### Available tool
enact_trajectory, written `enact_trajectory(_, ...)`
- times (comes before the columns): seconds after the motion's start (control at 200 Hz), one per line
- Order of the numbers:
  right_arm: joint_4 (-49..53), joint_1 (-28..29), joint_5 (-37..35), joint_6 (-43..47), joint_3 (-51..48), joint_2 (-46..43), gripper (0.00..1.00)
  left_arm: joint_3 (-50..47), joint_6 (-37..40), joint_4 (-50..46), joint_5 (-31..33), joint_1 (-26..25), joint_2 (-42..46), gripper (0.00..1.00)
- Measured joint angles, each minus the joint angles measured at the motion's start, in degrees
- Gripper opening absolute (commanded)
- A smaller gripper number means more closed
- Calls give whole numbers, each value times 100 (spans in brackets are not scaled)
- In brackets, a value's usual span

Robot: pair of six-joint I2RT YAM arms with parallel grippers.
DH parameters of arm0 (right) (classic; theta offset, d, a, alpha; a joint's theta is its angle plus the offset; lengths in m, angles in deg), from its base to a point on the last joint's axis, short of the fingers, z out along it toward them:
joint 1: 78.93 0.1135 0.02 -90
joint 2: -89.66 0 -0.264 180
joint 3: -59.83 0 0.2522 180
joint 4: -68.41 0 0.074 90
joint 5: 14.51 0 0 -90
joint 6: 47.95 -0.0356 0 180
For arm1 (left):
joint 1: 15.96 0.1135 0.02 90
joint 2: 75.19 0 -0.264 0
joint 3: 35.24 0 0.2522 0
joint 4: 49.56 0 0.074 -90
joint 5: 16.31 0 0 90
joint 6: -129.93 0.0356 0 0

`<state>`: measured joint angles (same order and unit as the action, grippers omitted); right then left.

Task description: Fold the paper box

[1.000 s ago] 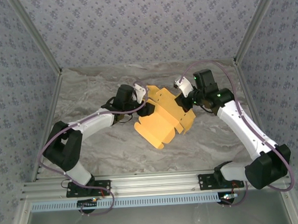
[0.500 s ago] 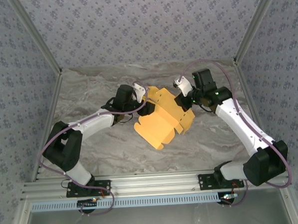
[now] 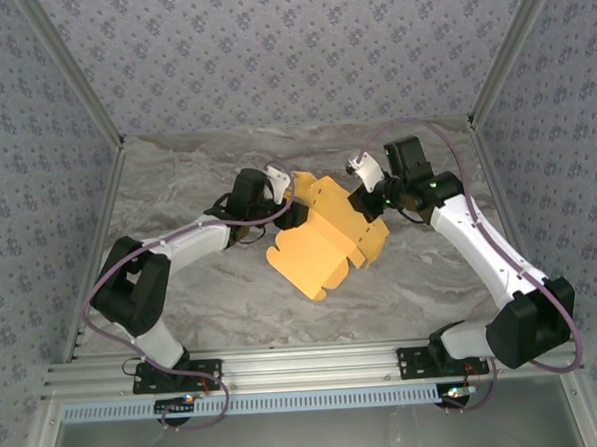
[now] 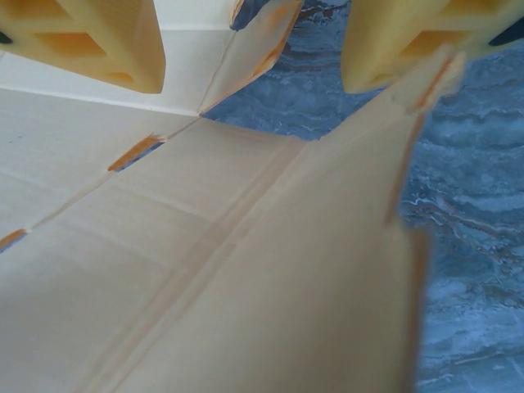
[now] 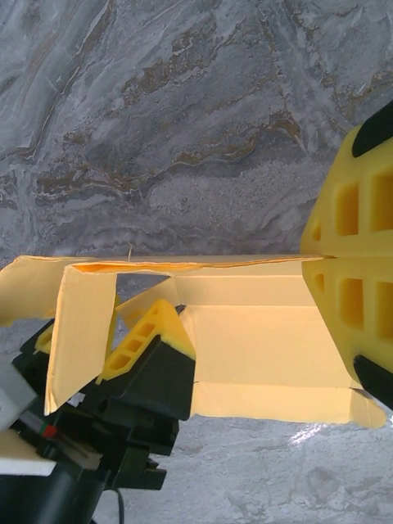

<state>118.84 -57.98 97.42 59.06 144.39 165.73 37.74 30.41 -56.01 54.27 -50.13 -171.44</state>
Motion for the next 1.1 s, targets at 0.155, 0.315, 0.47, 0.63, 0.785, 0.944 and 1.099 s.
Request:
enact_trajectory(0.155, 0, 0, -4, -70, 7, 24, 0, 0, -142, 37, -267, -13, -59, 46)
enact_trajectory(0.315, -4, -4, -24, -125, 9, 87, 0, -42, -326, 249, -570, -79, -46, 39)
enact_trajectory(0.47, -31, -26, -26, -184, 9, 109, 0, -57, -407, 328, -721, -208, -33, 37)
enact_trajectory(0.63, -39, -26, -24, -245, 15, 109, 0, -57, -417, 350, -739, -306, -35, 38)
enact_trajectory(0.785, -39, -26, 0, -295, 17, 109, 0, -50, -452, 474, -739, -389, -138, 40)
enact_trajectory(0.944, -33, -26, -9, -308, 17, 109, 0, 0, -472, 557, -739, -420, -297, 43)
enact_trajectory(1.099, -35, -37, -254, -219, 17, 109, 0, -13, -498, 605, -726, -420, -256, 49)
